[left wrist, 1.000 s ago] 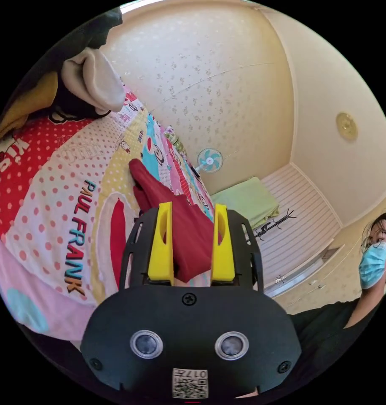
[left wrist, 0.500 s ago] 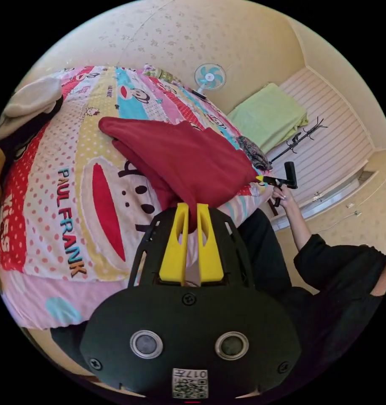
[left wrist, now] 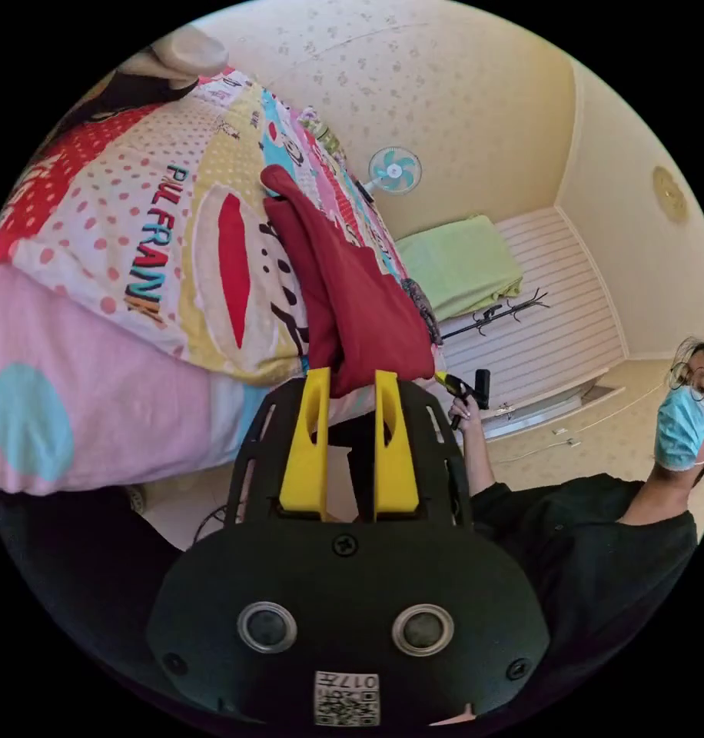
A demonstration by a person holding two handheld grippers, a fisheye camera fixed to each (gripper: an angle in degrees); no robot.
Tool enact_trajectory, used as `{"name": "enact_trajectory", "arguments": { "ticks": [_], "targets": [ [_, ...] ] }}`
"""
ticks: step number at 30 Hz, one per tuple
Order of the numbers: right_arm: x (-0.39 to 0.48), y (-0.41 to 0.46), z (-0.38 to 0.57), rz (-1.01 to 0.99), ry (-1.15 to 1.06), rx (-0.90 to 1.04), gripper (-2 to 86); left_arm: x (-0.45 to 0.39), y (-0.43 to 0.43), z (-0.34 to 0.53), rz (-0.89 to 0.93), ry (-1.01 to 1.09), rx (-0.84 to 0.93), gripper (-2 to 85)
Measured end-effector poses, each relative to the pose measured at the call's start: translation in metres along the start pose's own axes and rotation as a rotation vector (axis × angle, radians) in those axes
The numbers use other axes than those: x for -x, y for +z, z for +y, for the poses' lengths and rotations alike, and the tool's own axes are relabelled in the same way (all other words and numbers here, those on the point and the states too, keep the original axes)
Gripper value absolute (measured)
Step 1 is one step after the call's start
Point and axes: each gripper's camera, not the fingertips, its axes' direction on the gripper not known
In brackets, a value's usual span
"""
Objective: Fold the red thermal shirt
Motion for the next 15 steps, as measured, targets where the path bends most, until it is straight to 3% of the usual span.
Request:
{"name": "enact_trajectory", "arguments": {
  "ticks": [5,8,12,13,15],
  "targets": [
    [0.108,0.02,-0.041,-0.051,-0.272,-0.113,1.0,0.022,0.006,0.004,0.059,-0.063,-0.001,14.6],
    [0.151,0.074,-0.052,0.076,-0.377,-0.106,0.8,0.037,0.006,0.003,0.023,-0.138,-0.03,13.4],
    [0.111,0.197,-0.028,0.675,-0.153,0.169,0.6,0.06,-0.005,0.014,0.054,-0.282,-0.084,7.7],
    [0.114,0.191,0.002,0.683,-0.154,-0.046,0.5,0.062,-0.009,0.015,0.07,-0.309,-0.102,7.2],
    [0.119,0.184,0.032,0.689,-0.117,-0.193,0.5,0.046,-0.029,0.006,0.217,-0.297,-0.232,4.8]
  ]
}}
